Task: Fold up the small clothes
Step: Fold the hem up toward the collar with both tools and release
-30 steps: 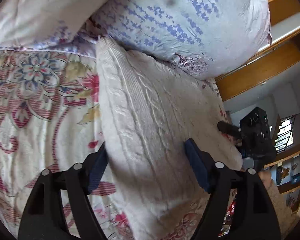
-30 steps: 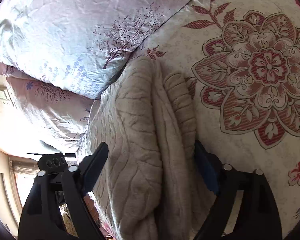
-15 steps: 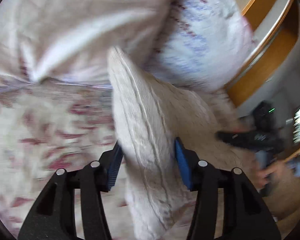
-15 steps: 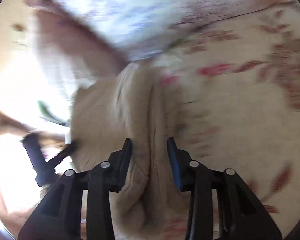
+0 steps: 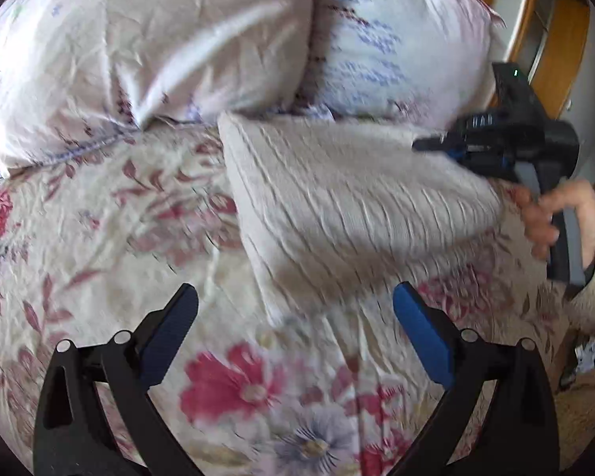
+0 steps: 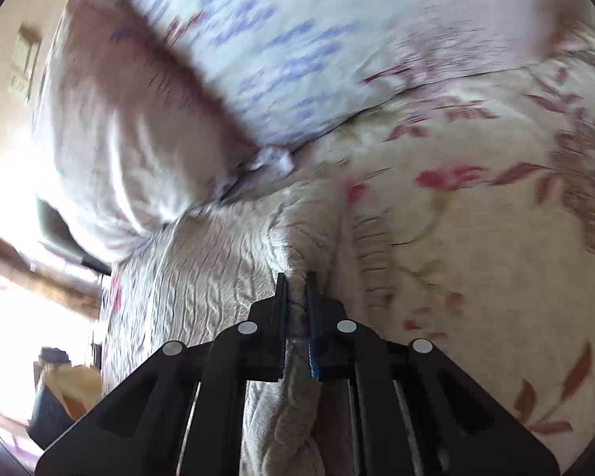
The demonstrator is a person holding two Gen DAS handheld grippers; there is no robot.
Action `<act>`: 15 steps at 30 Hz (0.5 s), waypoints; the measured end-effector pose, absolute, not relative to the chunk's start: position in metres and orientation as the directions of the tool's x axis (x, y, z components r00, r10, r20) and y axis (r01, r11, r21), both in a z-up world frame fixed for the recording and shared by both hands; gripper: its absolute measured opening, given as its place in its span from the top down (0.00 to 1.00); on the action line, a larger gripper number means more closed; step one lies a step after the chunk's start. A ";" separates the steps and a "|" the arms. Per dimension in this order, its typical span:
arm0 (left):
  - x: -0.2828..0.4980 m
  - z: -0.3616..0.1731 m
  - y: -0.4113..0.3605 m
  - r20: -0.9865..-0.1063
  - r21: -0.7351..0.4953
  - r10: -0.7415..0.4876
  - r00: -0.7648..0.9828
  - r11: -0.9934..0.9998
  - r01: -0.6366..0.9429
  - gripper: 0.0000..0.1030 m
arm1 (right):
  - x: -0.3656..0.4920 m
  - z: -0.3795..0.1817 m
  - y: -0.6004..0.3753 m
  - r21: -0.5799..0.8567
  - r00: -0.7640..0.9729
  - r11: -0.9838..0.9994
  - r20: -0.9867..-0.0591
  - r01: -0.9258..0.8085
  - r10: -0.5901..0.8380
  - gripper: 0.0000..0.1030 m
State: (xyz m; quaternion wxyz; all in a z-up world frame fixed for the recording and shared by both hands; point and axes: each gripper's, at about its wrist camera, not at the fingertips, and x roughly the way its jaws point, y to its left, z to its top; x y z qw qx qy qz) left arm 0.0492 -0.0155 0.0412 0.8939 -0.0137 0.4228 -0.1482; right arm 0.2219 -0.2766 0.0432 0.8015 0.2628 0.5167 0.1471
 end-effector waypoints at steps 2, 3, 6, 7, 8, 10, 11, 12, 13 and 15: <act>0.043 0.034 -0.022 -0.759 -0.154 -0.285 0.586 0.952 0.263 0.04 | 0.211 0.037 -0.297 0.552 0.433 0.824 -0.778 0.126 0.455 0.92; 0.042 0.029 -0.025 -0.766 -0.157 -0.287 0.575 0.951 0.266 0.04 | 0.209 0.030 -0.299 0.539 0.418 0.828 -0.794 0.152 0.441 0.92; 0.042 0.019 -0.031 -0.787 -0.153 -0.279 0.550 0.952 0.265 0.04 | 0.207 0.027 -0.298 0.557 0.407 0.814 -0.791 0.165 0.458 0.87; 0.043 0.016 -0.031 -0.792 -0.147 -0.272 0.547 0.954 0.262 0.04 | 0.203 0.038 -0.297 0.574 0.435 0.804 -0.770 0.152 0.467 0.85; 0.043 0.015 -0.031 -0.795 -0.143 -0.266 0.545 0.956 0.257 0.04 | 0.198 0.050 -0.300 0.592 0.462 0.796 -0.744 0.122 0.483 0.83; 0.043 0.011 -0.030 -0.798 -0.142 -0.259 0.544 0.958 0.248 0.02 | 0.181 0.077 -0.296 0.644 0.515 0.765 -0.655 -0.004 0.553 0.61; 0.043 0.010 -0.030 -0.800 -0.144 -0.258 0.542 0.959 0.244 0.02 | 0.174 0.083 -0.295 0.653 0.519 0.756 -0.631 -0.045 0.577 0.57; 0.043 0.008 -0.030 -0.802 -0.145 -0.256 0.539 0.960 0.240 0.02 | 0.164 0.087 -0.286 0.668 0.505 0.736 -0.601 -0.108 0.620 0.56; 0.043 0.006 -0.030 -0.805 -0.146 -0.254 0.536 0.961 0.236 0.02 | 0.160 0.088 -0.282 0.675 0.480 0.725 -0.596 -0.134 0.644 0.56; 0.043 0.003 -0.031 -0.810 -0.140 -0.242 0.534 0.964 0.224 0.02 | 0.151 0.067 -0.271 0.657 0.384 0.743 -0.657 -0.129 0.648 0.56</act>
